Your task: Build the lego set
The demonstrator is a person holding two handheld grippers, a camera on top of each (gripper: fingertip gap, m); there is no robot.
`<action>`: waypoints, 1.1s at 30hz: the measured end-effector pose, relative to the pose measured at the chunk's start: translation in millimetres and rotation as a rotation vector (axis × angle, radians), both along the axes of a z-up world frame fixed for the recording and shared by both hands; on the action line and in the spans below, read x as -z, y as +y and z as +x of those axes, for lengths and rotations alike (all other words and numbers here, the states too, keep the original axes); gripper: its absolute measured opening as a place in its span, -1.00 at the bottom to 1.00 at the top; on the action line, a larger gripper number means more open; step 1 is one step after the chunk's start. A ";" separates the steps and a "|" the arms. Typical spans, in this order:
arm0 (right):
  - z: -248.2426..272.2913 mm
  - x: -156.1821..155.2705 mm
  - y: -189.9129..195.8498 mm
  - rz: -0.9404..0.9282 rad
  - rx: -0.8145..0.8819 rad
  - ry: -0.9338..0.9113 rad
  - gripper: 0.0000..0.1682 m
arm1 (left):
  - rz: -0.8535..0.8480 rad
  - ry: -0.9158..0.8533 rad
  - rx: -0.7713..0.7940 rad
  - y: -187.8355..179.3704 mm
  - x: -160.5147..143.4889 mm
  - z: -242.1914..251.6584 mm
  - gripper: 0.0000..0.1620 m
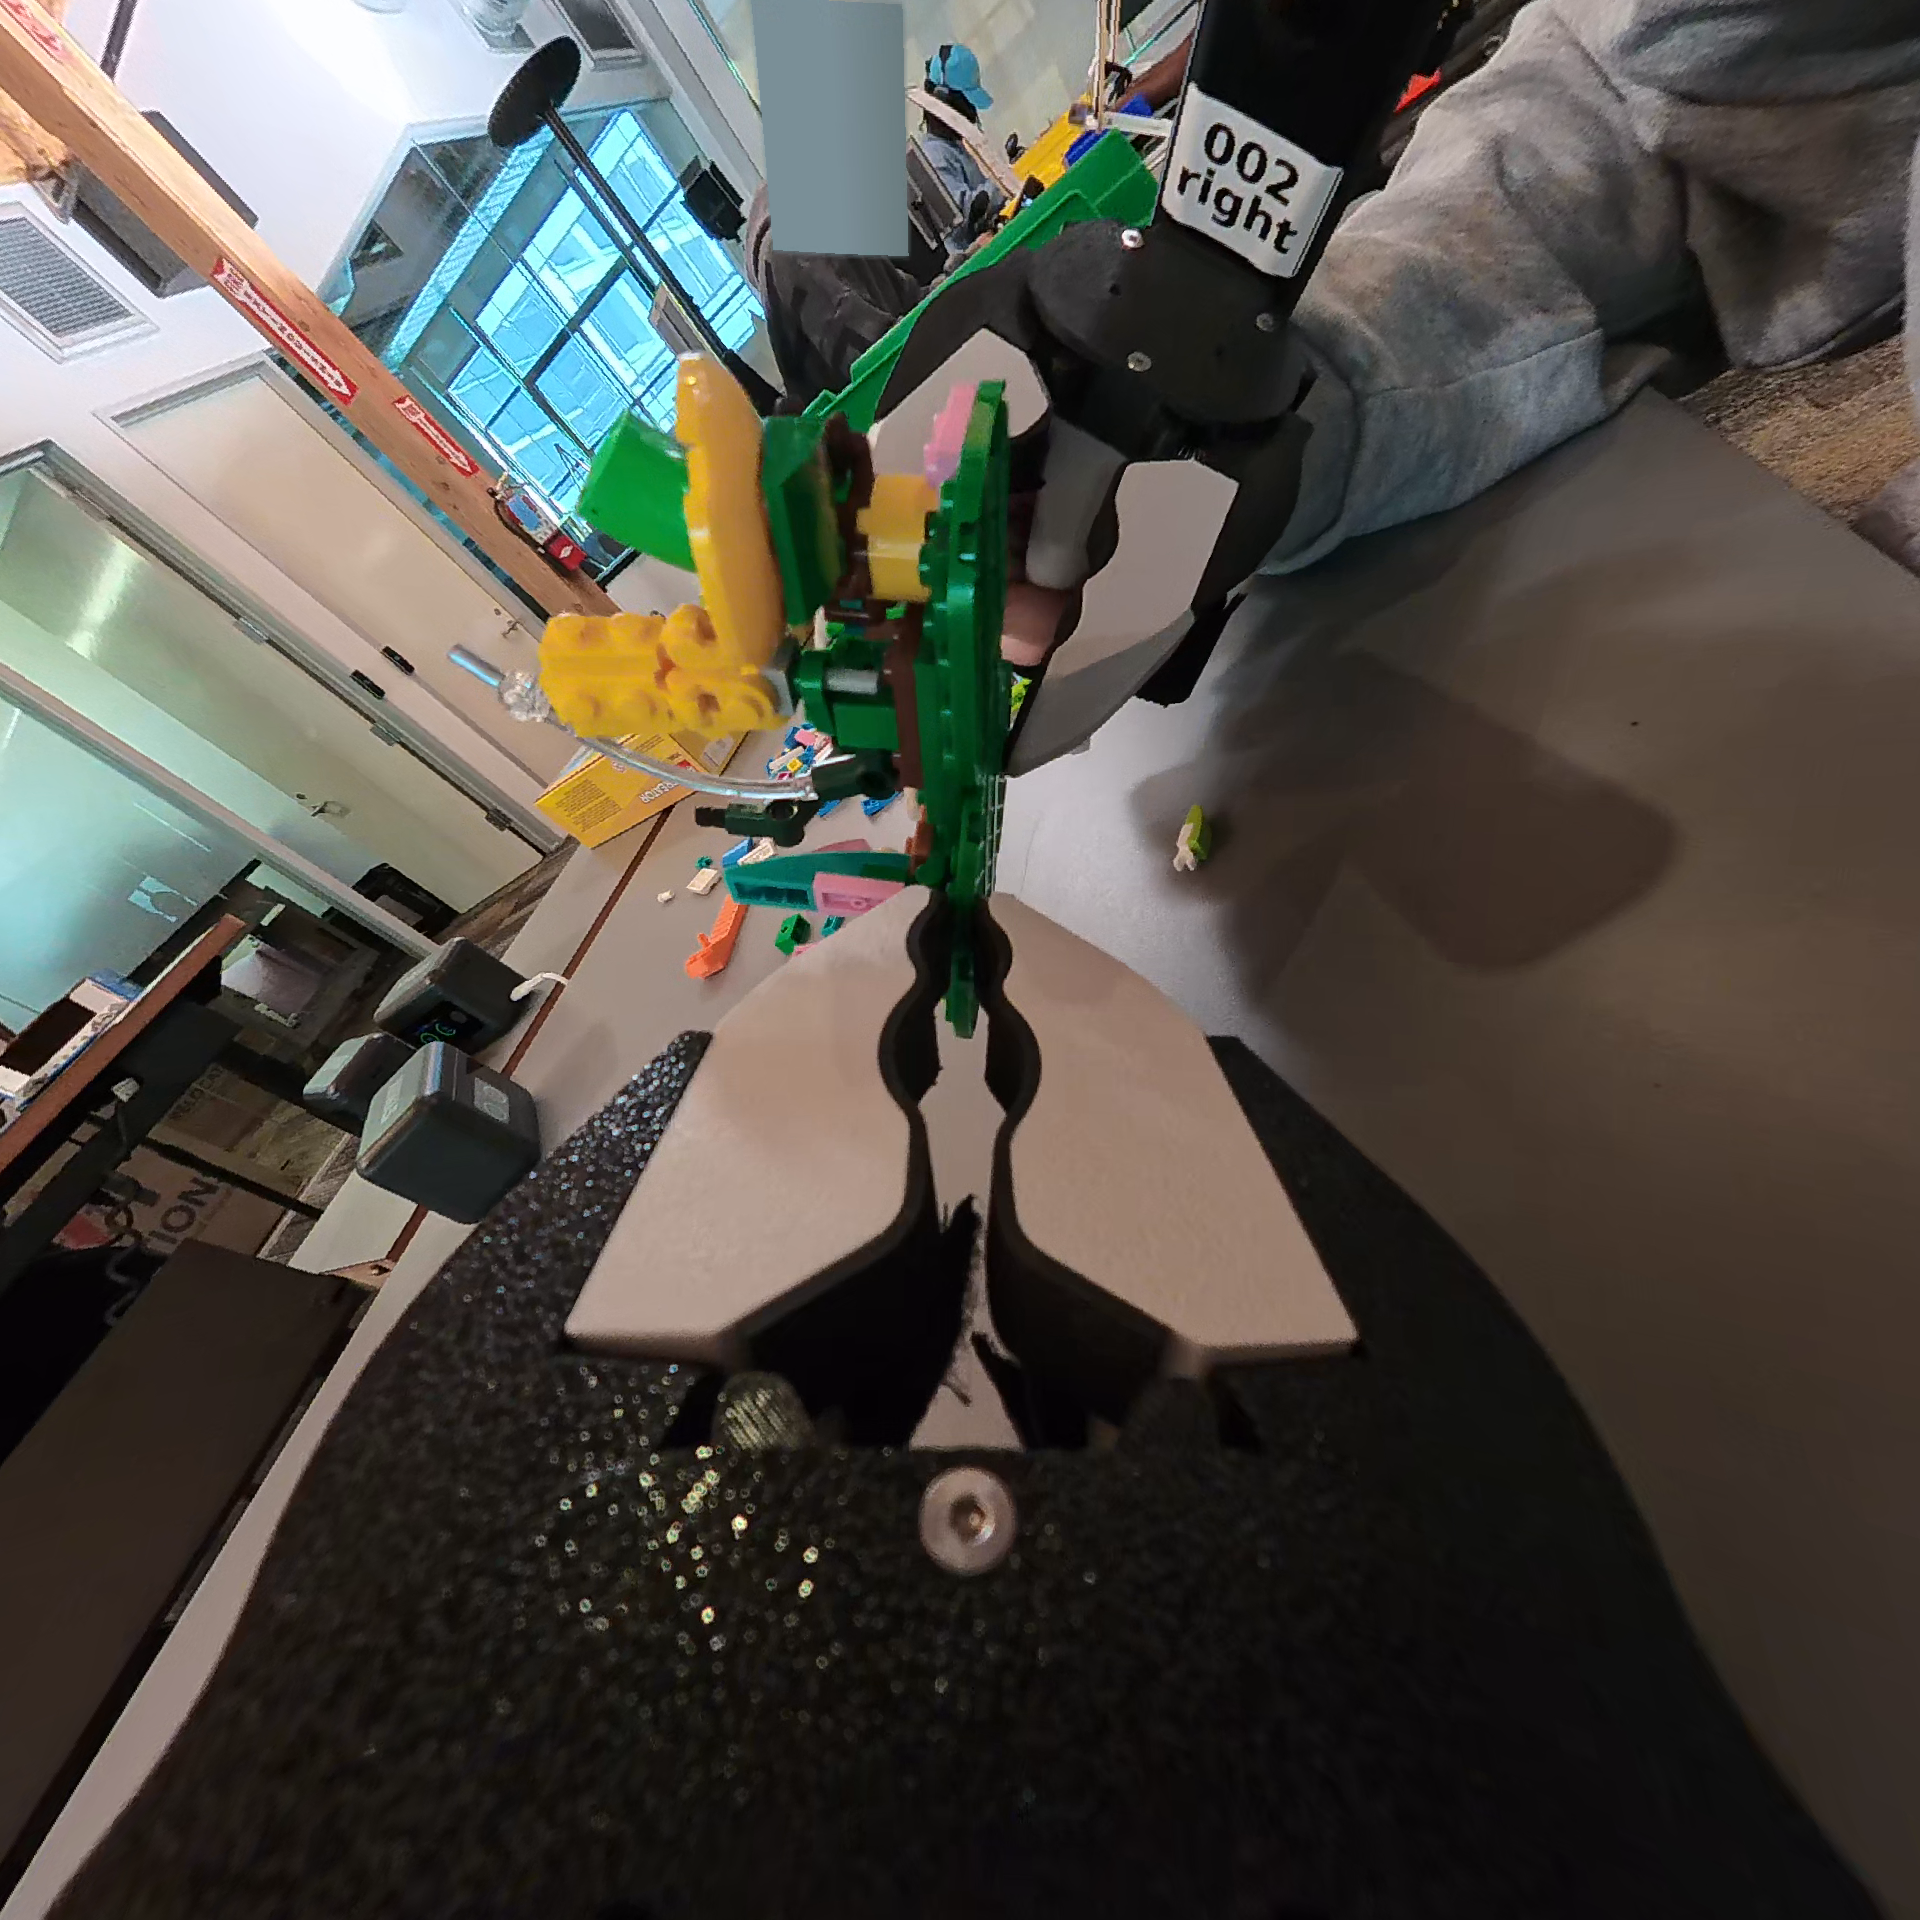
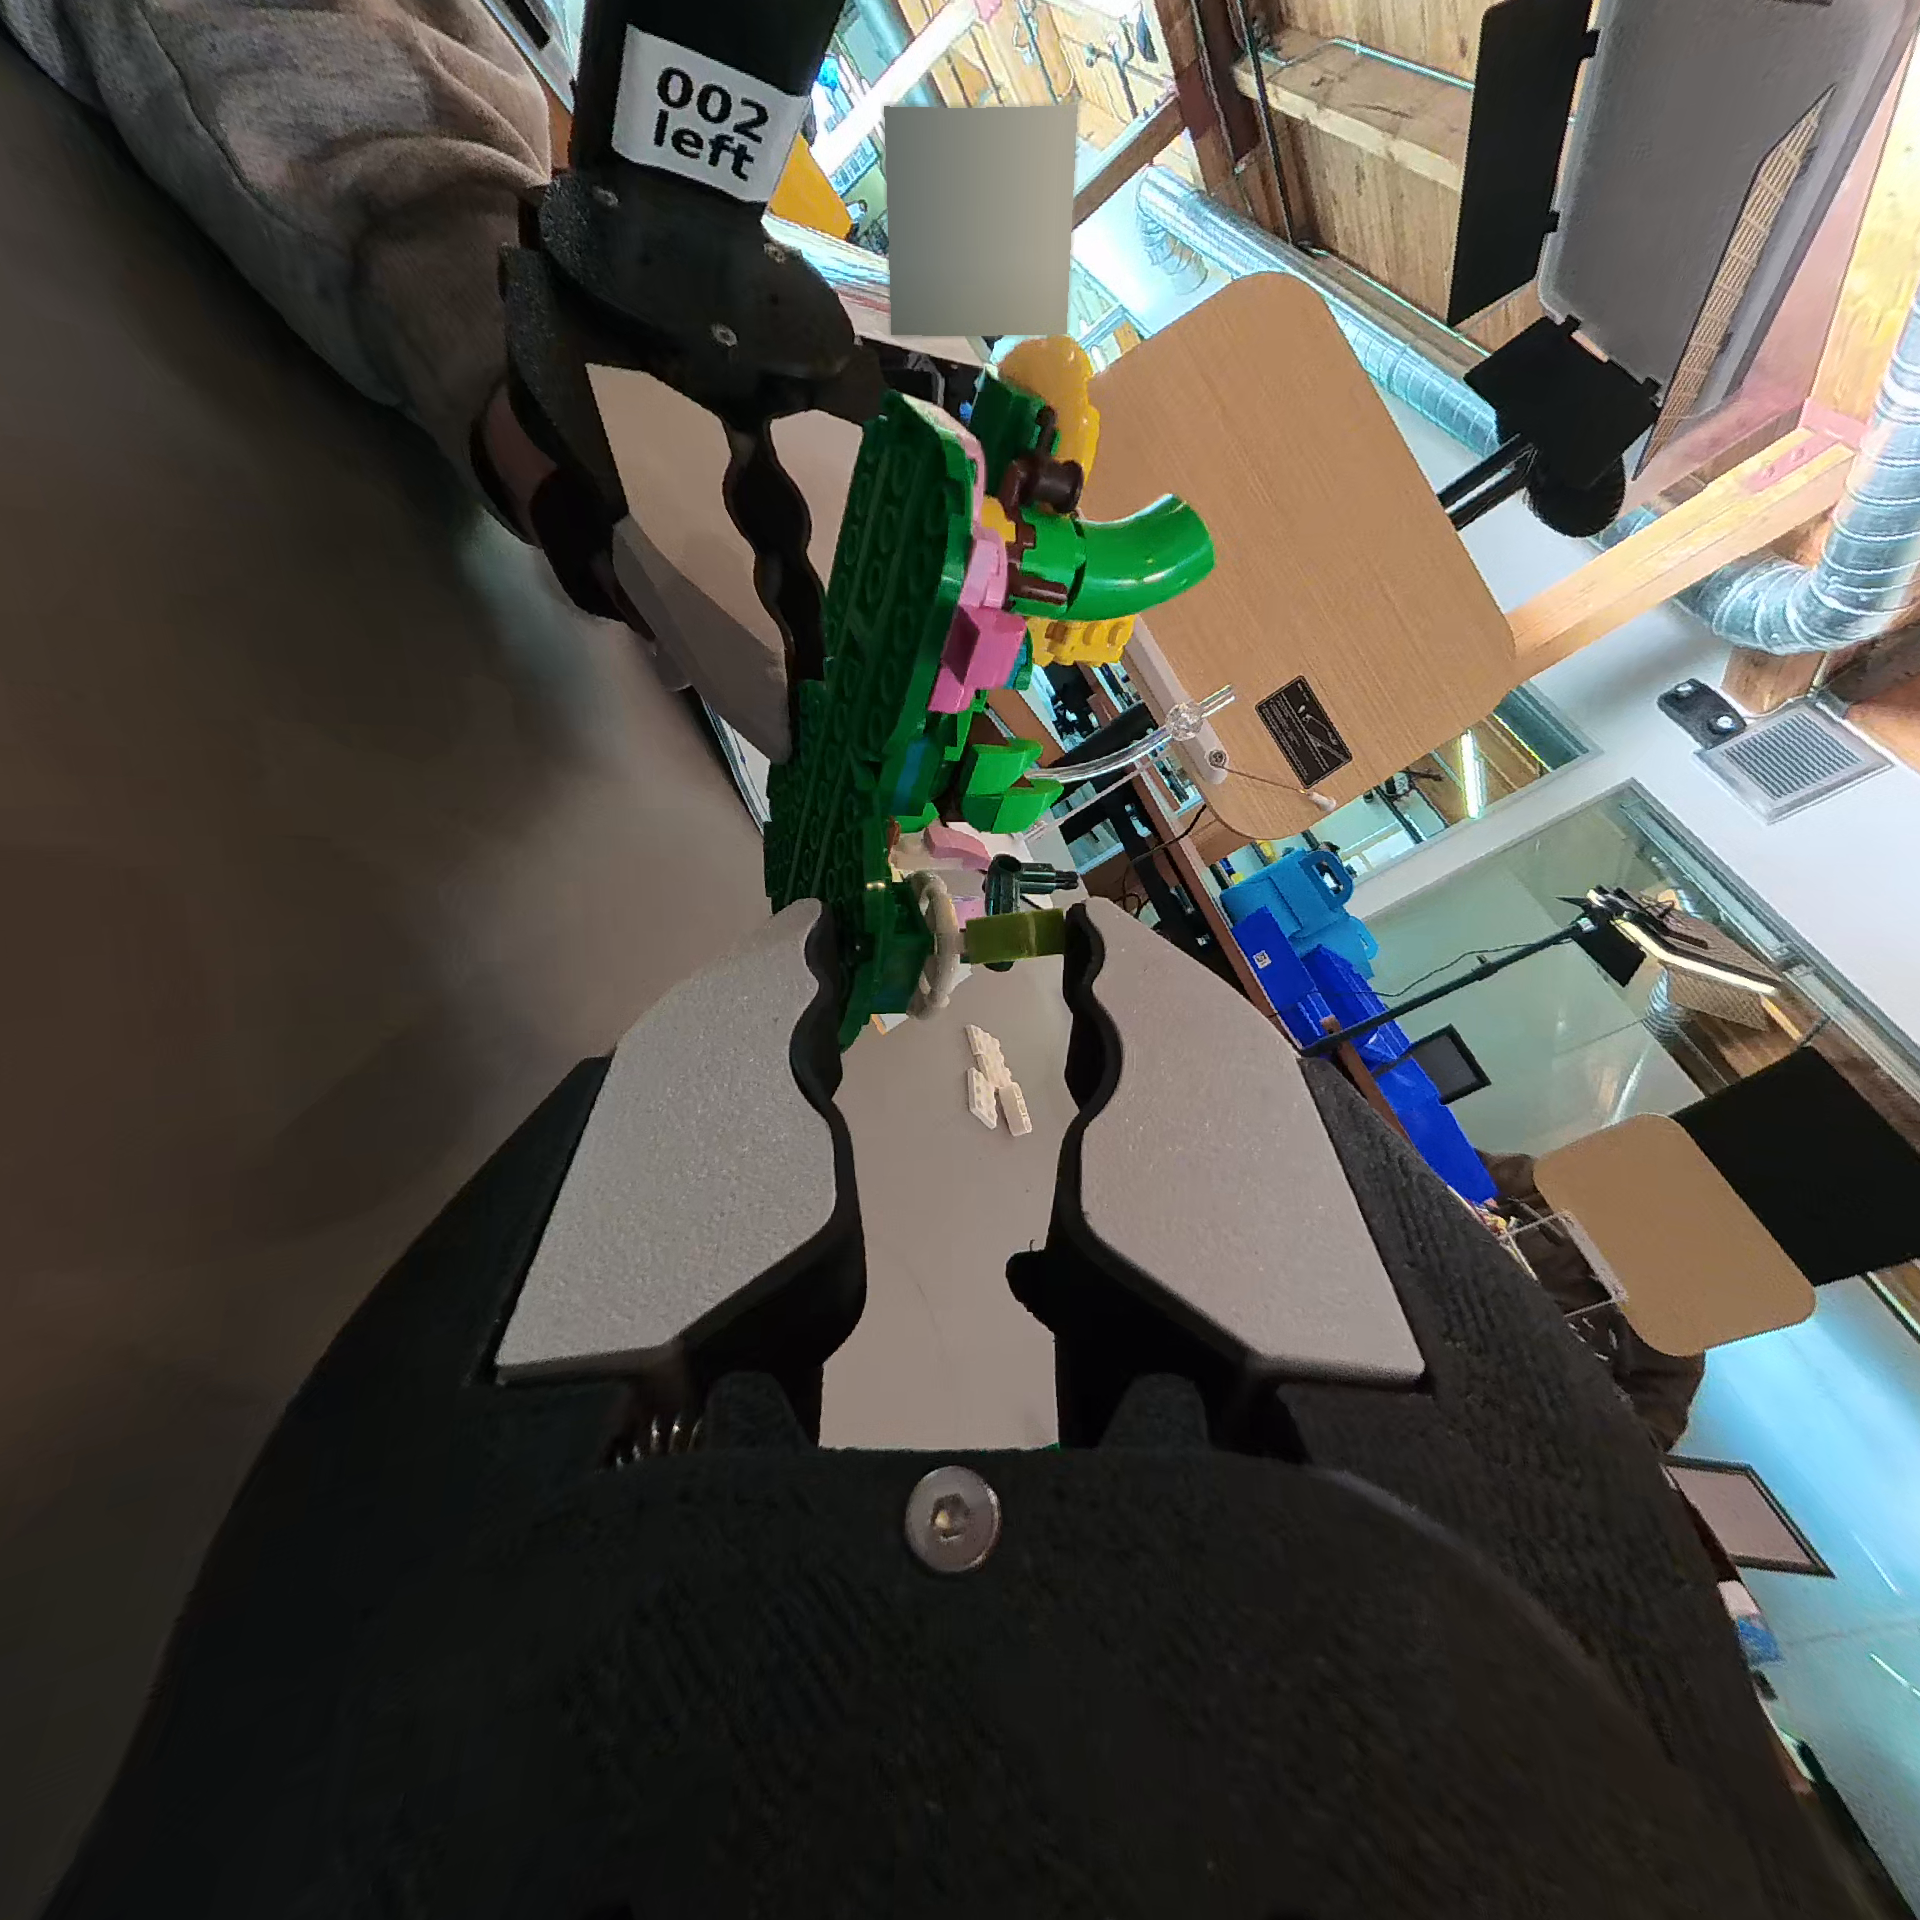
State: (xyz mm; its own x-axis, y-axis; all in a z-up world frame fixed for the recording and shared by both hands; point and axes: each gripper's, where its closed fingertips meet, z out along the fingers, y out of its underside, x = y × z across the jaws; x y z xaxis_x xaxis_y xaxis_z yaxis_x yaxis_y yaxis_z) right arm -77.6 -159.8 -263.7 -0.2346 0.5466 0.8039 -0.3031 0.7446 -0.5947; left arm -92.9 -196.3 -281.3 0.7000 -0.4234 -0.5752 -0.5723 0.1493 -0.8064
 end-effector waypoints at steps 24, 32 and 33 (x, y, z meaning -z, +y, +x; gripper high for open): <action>31.8 6.3 -13.1 -0.551 -0.418 -0.525 -0.84 | 0.046 0.170 0.121 -9.8 13.9 12.1 -0.95; 38.7 0.6 -16.4 -0.605 -0.502 -0.557 -0.96 | 0.177 0.219 0.138 -18.2 -0.4 20.4 -0.96; 38.8 -0.4 -16.8 -0.615 -0.508 -0.559 -0.96 | 0.191 0.228 0.138 -19.0 -1.4 21.1 -0.96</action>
